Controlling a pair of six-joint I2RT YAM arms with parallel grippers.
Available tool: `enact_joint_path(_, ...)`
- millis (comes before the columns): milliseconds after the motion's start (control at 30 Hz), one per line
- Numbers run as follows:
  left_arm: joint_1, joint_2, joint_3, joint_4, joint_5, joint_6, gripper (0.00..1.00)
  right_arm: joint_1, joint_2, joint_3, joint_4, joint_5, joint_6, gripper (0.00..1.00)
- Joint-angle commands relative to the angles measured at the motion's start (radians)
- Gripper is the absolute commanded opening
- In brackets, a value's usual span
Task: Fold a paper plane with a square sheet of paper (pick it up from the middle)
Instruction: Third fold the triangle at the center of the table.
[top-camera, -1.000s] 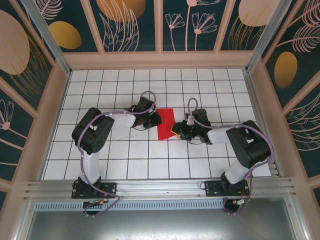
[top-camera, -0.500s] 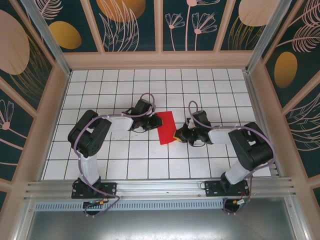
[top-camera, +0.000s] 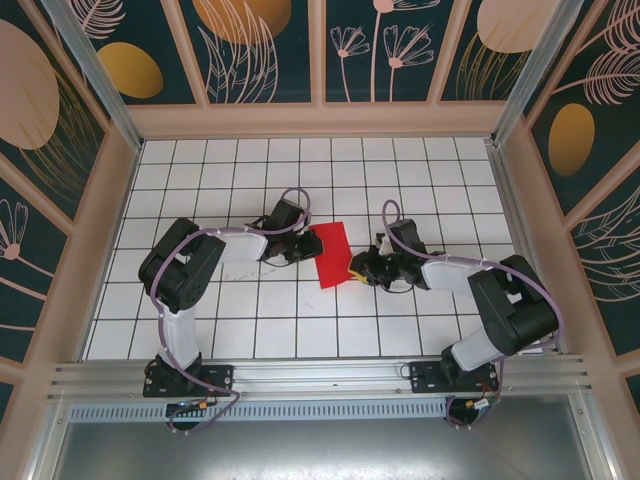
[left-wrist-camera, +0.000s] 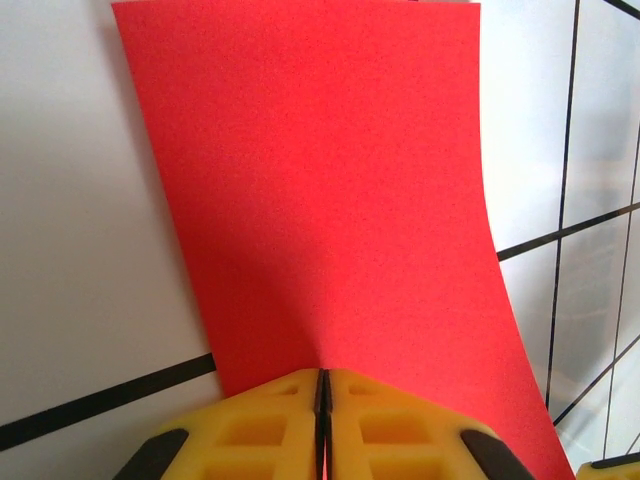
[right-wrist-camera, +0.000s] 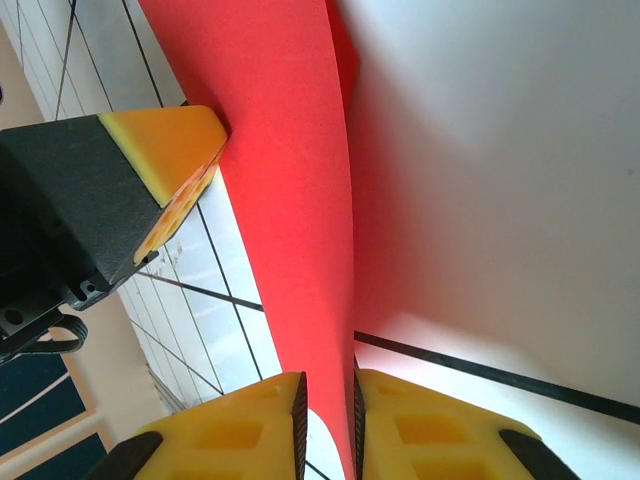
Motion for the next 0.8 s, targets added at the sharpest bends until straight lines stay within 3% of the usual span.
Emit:
enact_joint_path(0, -0.001, 0.047, 0.013, -0.059, -0.032, 0.029, 0.12, -0.005, -0.022, -0.008, -0.045, 0.021, 0.003, 0.19)
enact_joint_path(133, 0.0, 0.049, 0.014, -0.057, -0.028, 0.031, 0.12, -0.005, -0.017, 0.006, -0.03, 0.025, 0.004, 0.04)
enact_joint_path(200, 0.0, 0.051, 0.017, -0.056, -0.024, 0.031, 0.12, -0.003, -0.011, 0.013, 0.019, 0.024, 0.018, 0.01)
enact_joint_path(533, 0.002, -0.015, 0.111, -0.117, -0.024, 0.117, 0.16, 0.042, 0.11, 0.109, 0.089, 0.066, 0.086, 0.0)
enact_joint_path(767, 0.021, -0.014, 0.18, -0.181, -0.134, 0.139, 0.17, 0.053, 0.145, 0.142, 0.069, 0.102, 0.097, 0.0)
